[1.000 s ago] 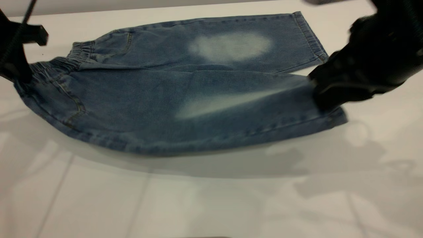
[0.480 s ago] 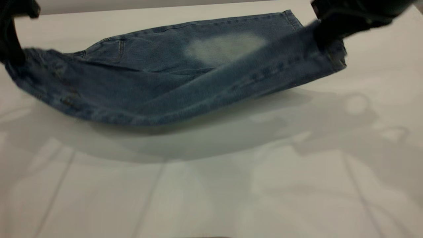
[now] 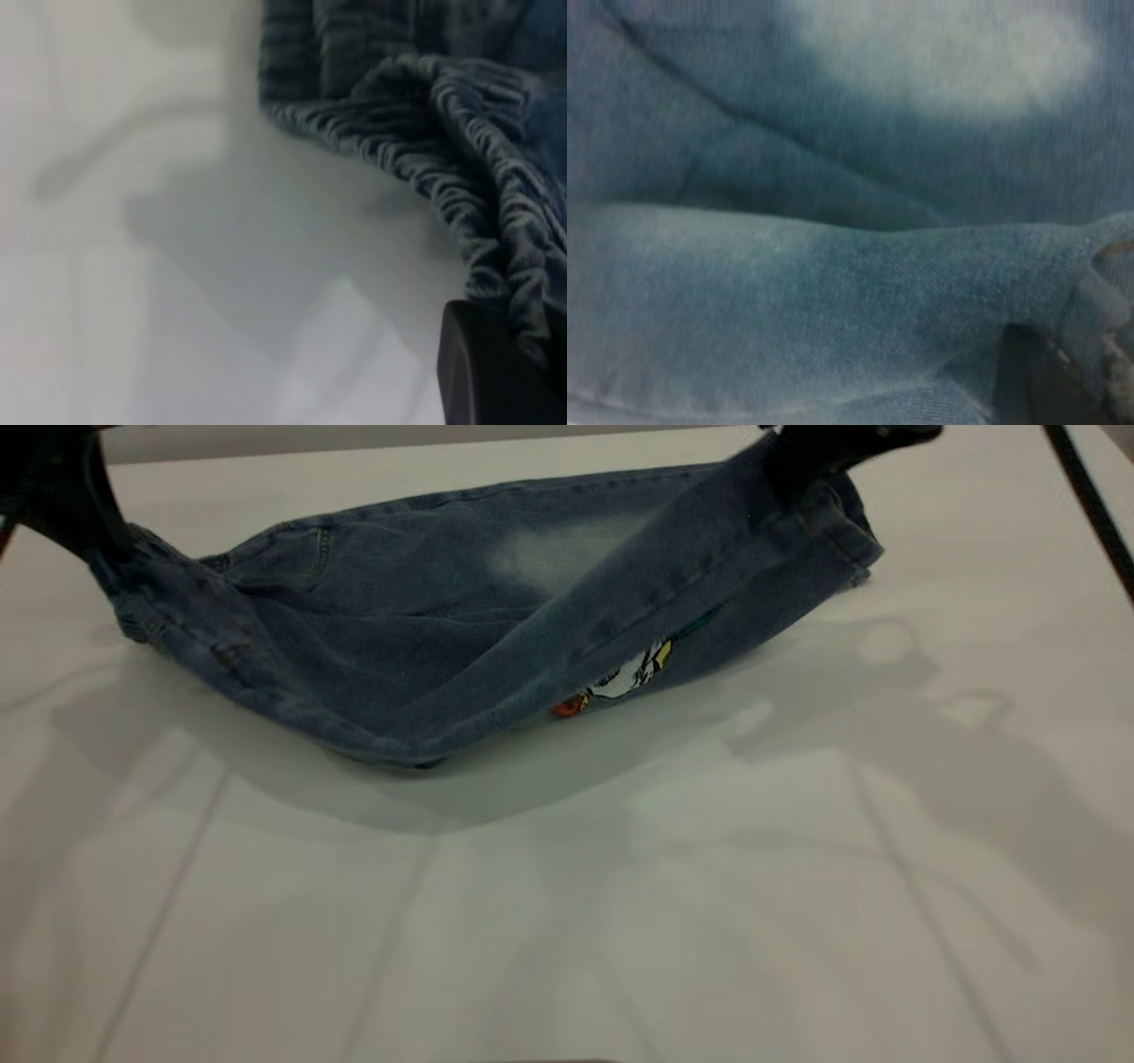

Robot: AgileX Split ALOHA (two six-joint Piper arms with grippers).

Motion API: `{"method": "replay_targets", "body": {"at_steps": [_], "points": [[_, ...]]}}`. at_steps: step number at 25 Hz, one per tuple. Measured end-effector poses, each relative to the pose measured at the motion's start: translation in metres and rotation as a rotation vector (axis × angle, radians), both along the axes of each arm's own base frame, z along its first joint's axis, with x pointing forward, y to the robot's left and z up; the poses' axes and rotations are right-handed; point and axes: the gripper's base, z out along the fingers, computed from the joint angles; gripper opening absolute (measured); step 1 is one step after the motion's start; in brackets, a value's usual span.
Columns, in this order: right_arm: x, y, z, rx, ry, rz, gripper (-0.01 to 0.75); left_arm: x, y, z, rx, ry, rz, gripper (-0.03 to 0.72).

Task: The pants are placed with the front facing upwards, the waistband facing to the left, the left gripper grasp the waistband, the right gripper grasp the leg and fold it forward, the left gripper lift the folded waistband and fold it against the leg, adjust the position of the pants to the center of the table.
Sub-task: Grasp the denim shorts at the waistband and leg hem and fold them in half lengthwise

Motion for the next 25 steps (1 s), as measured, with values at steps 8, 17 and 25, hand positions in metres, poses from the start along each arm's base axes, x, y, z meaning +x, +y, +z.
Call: {"method": "replay_targets", "body": {"at_steps": [8,17,25], "points": [[0.033,0.005,-0.011,-0.032,-0.093,-0.028,0.038,0.034,0.000,-0.021,0.006,-0.125,0.011,0.063],[0.061,0.008,-0.024,-0.069,-0.189,-0.052,0.038,0.053,-0.003,-0.052,-0.109,-0.238,0.168,0.062],[0.081,0.011,-0.027,-0.073,-0.261,-0.082,0.038,0.062,-0.004,-0.069,-0.246,-0.288,0.382,0.062]]}}
